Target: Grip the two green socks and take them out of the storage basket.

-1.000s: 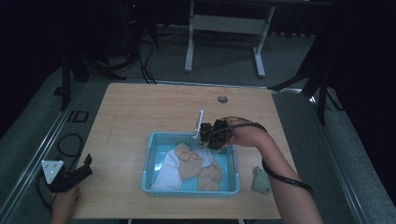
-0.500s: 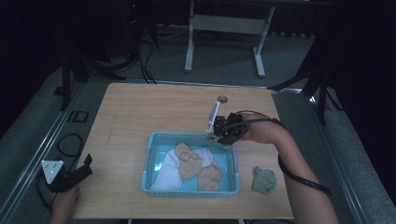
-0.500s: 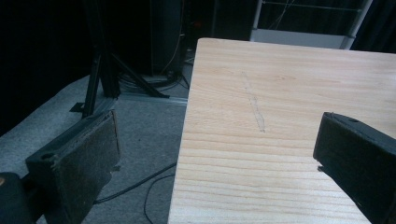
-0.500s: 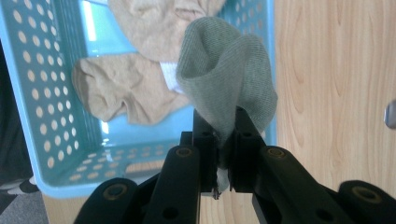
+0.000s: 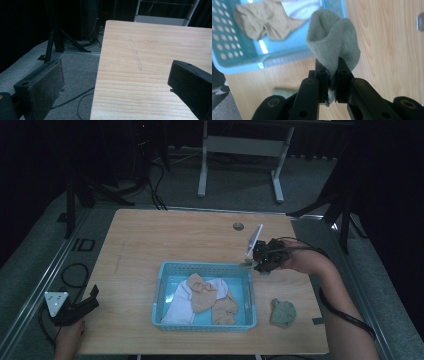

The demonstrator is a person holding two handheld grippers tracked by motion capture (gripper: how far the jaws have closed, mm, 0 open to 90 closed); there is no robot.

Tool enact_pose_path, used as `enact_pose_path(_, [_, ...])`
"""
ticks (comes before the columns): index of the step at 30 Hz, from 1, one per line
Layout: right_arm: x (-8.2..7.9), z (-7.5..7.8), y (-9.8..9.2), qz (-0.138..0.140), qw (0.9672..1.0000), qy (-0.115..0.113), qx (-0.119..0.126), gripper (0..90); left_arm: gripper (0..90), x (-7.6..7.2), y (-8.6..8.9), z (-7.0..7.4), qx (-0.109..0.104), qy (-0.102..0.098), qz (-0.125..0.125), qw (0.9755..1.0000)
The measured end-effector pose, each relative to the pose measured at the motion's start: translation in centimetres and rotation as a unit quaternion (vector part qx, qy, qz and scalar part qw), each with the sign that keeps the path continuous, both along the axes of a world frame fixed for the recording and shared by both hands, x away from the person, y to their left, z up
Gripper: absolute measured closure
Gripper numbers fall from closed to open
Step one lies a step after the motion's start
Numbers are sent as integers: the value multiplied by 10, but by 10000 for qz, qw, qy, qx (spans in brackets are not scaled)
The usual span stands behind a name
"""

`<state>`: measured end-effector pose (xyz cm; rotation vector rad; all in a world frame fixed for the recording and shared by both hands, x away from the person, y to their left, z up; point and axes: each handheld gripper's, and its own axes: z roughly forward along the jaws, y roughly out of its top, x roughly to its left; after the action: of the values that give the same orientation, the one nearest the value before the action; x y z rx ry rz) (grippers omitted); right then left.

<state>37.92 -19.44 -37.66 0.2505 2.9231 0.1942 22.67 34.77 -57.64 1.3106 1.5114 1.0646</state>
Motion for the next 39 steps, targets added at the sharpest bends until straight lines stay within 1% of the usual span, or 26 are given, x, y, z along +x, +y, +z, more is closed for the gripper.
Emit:
enact_pose_path(3, [2,-2,-10,-100,9999,15,-45,834,7,0,0,0,-1,0,1,10000])
enact_pose_path(4, [3,-4,-21,-254,9996,2,-84,834,7,0,0,0,-5,2,-6,10000])
enact_pose_path(6, [5,-5,-30,-367,9993,-15,-98,834,7,0,0,0,-6,2,-7,10000])
enact_pose_path(7, [6,-6,-34,-408,9991,-5,-83,834,7,0,0,0,-5,1,-6,10000])
enact_pose_path(8, [6,-6,-34,-408,9991,-5,-83,834,7,0,0,0,-5,1,-6,10000])
enact_pose_path(10, [7,-8,-46,-534,9985,24,-112,833,7,0,0,0,-7,0,1,10000])
enact_pose_path(12, [7,-10,-52,-602,9981,34,-116,834,7,0,0,0,-6,6,3,10000])
enact_pose_path(16, [10,-18,-58,-675,9976,37,-118,834,7,0,0,0,-9,4,10,10000])
enact_pose_path(17, [12,-21,-58,-682,9976,0,-109,834,7,0,0,0,-9,4,10,10000])
enact_pose_path(20, [14,-28,-58,-720,9973,38,-116,833,7,0,0,0,-15,5,10,10000])
enact_pose_path(21, [14,-28,-58,-720,9973,38,-116,833,7,0,0,0,-15,5,10,10000])
enact_pose_path(22, [18,-39,-58,-739,9971,96,-141,833,7,0,0,0,-15,0,6,10000])
enact_pose_path(24, [20,-50,-57,-770,9967,183,-170,833,7,0,0,0,-17,6,6,10000])
enact_pose_path(26, [22,-65,-57,-819,9959,251,-276,833,7,0,0,0,-14,1,7,10000])
enact_pose_path(30, [26,-86,-58,-892,9951,320,-265,832,7,0,0,0,-15,2,6,10000])
enact_pose_path(31, [26,-86,-58,-892,9951,320,-265,832,7,0,0,0,-15,2,6,10000])
enact_pose_path(32, [30,-95,-59,-1010,9942,306,-226,832,7,0,0,0,-13,4,9,10000])
enact_pose_path(33, [30,-95,-59,-1010,9942,306,-226,832,7,0,0,0,-13,4,9,10000])
enact_pose_path(34, [32,-106,-59,-1055,9936,347,-224,831,7,0,0,0,-3,14,10,10000])
enact_pose_path(38, [32,-121,-58,-1076,9931,414,-229,827,7,0,0,0,-10,11,7,10000])
enact_pose_path(39, [32,-124,-57,-1097,9928,438,-192,823,7,0,0,0,-10,11,7,10000])
